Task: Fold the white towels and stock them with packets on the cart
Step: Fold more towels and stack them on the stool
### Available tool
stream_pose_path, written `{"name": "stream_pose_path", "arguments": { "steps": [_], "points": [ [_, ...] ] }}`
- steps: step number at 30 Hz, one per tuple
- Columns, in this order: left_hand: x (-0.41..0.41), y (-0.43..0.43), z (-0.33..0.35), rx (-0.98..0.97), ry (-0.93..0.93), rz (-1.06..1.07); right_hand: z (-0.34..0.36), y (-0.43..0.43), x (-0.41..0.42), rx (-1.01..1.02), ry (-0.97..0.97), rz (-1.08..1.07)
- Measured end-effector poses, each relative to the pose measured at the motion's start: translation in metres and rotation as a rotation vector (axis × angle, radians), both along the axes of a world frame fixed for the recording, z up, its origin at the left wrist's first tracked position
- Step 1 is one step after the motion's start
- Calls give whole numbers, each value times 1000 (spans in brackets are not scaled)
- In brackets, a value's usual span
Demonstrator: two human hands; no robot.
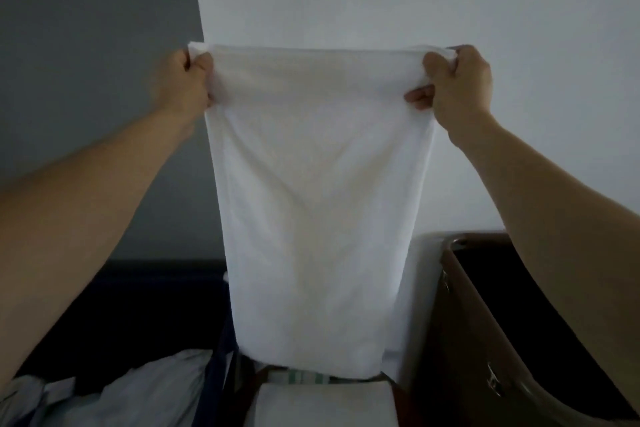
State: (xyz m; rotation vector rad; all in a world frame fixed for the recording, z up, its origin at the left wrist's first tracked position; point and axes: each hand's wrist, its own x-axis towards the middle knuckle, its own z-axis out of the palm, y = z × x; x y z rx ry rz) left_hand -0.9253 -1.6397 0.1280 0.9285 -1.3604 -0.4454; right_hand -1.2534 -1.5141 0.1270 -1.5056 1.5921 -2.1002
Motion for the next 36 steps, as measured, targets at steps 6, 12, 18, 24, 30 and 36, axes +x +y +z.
{"name": "stream_pose_path", "arguments": {
  "steps": [6,12,18,24,30,36],
  "points": [
    [11,39,3,-48,5,75,8,23,-2,-34,63,72],
    [34,99,-43,58,64,-35,-32,79,16,29,86,89],
    [67,183,-118,162,61,-172,-98,169,46,138,52,38],
    [113,273,-217,405,-14,-276,-194,260,81,366,54,-5],
    [132,340,-286,629,-184,-302,-267,322,93,610,155,-42],
    [130,348,-310,703,-236,-319,-295,336,86,698,171,-56]
  ]
}}
